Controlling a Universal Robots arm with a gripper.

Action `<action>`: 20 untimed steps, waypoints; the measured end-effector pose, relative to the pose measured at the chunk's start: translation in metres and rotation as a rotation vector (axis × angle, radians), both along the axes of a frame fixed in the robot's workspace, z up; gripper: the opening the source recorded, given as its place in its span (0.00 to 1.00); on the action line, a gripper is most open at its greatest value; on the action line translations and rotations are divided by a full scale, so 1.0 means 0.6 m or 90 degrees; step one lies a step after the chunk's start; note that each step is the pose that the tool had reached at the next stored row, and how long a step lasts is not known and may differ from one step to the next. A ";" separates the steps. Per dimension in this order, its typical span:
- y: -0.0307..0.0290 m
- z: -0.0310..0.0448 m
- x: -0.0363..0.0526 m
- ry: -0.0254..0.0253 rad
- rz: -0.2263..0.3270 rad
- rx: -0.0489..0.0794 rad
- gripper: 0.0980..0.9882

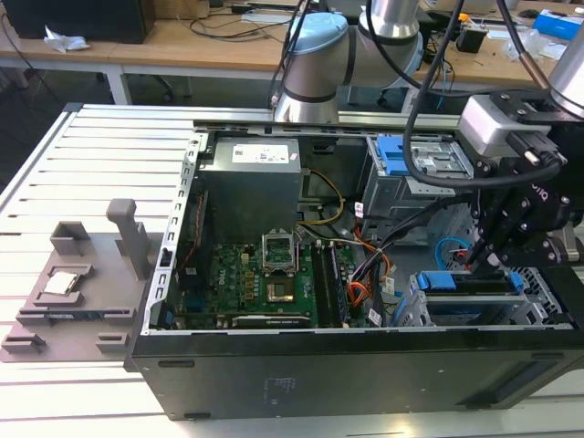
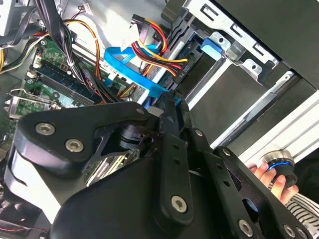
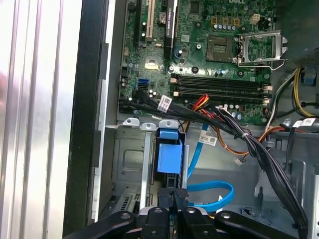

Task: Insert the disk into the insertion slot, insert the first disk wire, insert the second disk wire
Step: 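Insert the second disk wire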

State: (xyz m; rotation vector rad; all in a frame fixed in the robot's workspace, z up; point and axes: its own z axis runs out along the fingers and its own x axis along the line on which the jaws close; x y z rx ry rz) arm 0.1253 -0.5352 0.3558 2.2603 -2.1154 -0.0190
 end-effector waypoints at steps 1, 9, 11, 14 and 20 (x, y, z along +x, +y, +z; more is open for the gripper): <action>0.0000 -0.001 0.000 0.0000 0.000 0.000 0.07; 0.0000 -0.009 0.000 0.0000 0.000 0.000 0.07; 0.0001 -0.011 0.000 0.0000 0.000 0.000 0.07; 0.0002 -0.013 0.000 0.0000 0.000 0.002 0.07; 0.0007 -0.017 0.001 0.0000 0.000 0.003 0.07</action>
